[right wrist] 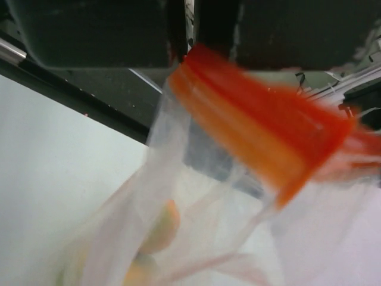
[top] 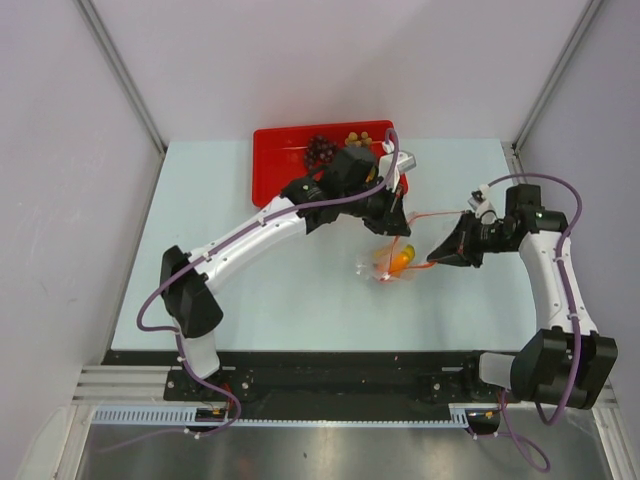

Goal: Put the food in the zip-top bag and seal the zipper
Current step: Adjust the zipper food storage bag at the center of the board, then pick up the fake fruit from the bin.

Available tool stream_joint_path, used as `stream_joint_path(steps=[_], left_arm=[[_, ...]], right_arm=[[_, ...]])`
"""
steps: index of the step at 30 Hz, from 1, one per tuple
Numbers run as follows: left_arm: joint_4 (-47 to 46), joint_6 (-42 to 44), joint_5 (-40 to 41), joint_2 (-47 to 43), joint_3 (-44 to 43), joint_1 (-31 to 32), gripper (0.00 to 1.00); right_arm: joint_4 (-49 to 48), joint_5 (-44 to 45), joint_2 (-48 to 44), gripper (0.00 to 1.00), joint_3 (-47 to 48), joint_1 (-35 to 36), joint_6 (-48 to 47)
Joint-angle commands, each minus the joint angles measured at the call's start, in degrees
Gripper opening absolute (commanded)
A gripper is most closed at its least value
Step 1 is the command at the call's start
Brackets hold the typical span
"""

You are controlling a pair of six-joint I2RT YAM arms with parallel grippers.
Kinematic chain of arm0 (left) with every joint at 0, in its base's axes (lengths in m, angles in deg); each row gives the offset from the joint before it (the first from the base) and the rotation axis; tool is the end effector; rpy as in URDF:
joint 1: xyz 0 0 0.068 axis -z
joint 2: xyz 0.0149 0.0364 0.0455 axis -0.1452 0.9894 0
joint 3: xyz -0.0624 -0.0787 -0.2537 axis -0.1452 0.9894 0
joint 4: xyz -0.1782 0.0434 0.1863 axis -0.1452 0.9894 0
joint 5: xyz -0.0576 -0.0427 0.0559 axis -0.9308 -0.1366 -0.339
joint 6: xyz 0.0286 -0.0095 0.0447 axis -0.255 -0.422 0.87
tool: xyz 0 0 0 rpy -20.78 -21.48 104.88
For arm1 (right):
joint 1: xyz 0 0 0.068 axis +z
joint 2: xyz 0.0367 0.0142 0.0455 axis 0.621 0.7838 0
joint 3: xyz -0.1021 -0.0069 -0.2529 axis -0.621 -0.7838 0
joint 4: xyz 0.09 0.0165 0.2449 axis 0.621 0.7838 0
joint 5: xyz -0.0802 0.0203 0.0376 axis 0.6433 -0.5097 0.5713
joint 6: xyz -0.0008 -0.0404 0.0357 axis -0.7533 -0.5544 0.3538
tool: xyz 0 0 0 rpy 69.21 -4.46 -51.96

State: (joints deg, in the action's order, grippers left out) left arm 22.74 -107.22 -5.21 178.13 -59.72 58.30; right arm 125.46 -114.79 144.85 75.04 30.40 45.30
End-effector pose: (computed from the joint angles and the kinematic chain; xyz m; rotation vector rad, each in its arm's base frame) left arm 0.2575 -0.3320 0.3755 0.9161 2.1055 -1.1814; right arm 0.2210 -0.0033 0.3007 0.2515 2.5768 1.2286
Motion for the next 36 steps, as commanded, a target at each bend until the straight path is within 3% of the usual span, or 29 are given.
stream_joint_path(steps=[1, 9, 11, 12, 13, 14, 18, 20, 24, 31, 36], left_arm=[[-2.11, -2.11, 1.71, -1.57, 2.66, -1.17, 0.00], [-0.44, -0.36, 17.27, -2.19, 4.16, -5.66, 0.00], [-0.44, 1.92, 15.38, -1.05, 3.90, -5.66, 0.05], [0.17, 2.63, 13.35, 0.18, 3.37, -5.66, 0.12], [0.09, 4.38, 11.59, 0.62, 2.93, -5.66, 0.30], [-0.17, 5.35, 10.27, 0.80, 3.02, -5.66, 0.39], [-10.23, 8.61, 6.83, -1.74, 6.52, -9.50, 0.80], [-15.00, 8.09, 6.57, -2.45, 7.85, -14.15, 0.89], [-19.68, 8.26, 13.65, 2.90, 2.33, -20.50, 0.93], [-12.92, 6.78, 25.96, 26.01, -24.00, -26.13, 0.95], [-18.53, 2.91, 30.56, 34.19, -25.73, -26.75, 0.95]], right_arm=[[2.00, -3.64, -0.78, 0.02, 4.78, -1.94, -0.55], [13.70, -4.35, 1.42, 0.00, 8.66, -7.91, -12.25], [12.39, -3.90, 2.21, 0.00, 7.09, -8.01, -12.25], [10.82, -3.99, 2.39, 0.00, 6.29, -8.01, -12.16], [9.85, -4.16, 2.74, 0.00, 5.67, -8.01, -10.77], [9.14, -4.34, 3.09, 0.00, 4.45, -8.01, -10.15], [5.02, -4.52, 4.58, 0.00, 3.91, -7.83, -7.42], [3.43, -5.13, 4.94, 0.00, 4.00, -7.74, -5.14], [-0.53, -5.57, 5.64, 0.00, 4.79, -6.25, -1.79], [-2.90, -4.26, 5.64, 0.00, 3.91, -3.97, 0.67], [-3.96, -3.73, 5.82, 0.00, 3.91, -3.88, 1.11]])
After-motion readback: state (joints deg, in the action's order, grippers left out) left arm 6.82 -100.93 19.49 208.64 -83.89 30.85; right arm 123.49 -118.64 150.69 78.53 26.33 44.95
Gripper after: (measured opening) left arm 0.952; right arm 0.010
